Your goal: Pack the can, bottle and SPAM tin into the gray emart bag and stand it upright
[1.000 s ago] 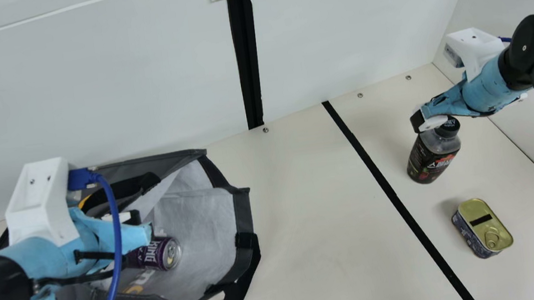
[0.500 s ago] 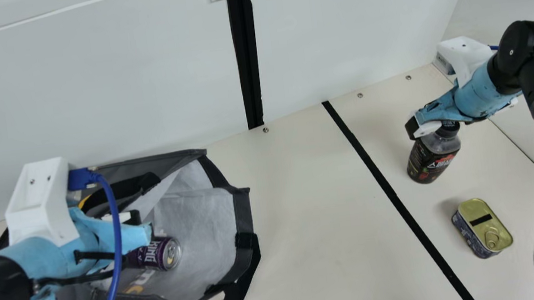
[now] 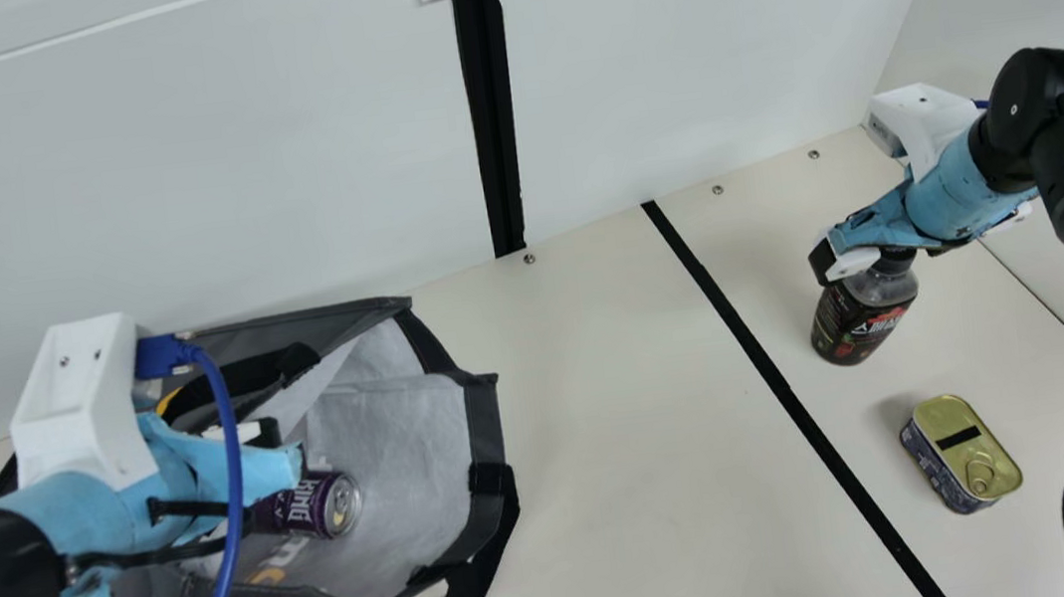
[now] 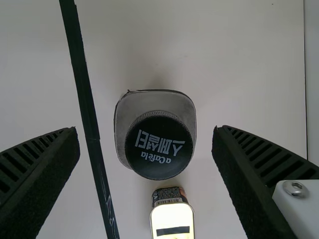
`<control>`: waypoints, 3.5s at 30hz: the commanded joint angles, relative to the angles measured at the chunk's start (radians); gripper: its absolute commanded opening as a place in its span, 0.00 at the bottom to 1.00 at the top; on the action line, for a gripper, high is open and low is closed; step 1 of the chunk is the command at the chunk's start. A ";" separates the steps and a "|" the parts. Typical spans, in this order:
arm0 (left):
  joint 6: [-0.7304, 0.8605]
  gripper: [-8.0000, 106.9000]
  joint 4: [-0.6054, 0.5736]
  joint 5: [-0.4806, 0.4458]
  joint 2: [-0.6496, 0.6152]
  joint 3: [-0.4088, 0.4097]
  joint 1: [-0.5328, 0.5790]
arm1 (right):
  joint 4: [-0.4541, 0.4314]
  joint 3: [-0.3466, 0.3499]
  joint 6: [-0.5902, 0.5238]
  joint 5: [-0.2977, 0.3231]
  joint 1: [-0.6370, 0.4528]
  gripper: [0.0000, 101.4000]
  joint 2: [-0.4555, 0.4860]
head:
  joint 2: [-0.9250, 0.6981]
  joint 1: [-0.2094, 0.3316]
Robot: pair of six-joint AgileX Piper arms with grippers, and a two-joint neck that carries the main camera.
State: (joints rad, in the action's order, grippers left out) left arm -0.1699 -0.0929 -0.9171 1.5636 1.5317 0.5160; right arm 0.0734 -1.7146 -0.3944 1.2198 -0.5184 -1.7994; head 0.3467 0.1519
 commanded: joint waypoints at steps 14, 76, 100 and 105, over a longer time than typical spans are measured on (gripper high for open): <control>0.000 0.00 0.000 0.000 0.000 0.000 0.000 | 0.008 0.004 -0.009 0.000 -0.006 0.00 0.003 | 0.002 0.023; 0.000 0.00 0.000 0.000 0.000 0.000 0.000 | 0.052 0.120 -0.300 0.000 0.328 0.00 0.227 | 0.002 0.023; 0.000 0.00 0.000 0.000 0.000 0.000 0.000 | 0.170 0.272 -0.515 0.000 0.485 0.00 0.329 | 0.002 0.023; 0.000 0.00 0.000 0.000 0.000 0.000 0.000 | 0.197 0.304 -0.549 0.000 0.515 0.00 0.345 | 0.002 0.023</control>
State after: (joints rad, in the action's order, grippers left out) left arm -0.1699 -0.0929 -0.9171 1.5636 1.5317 0.5160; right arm 0.2650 -1.4166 -0.9349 1.2183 -0.0067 -1.4558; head 0.3482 0.1519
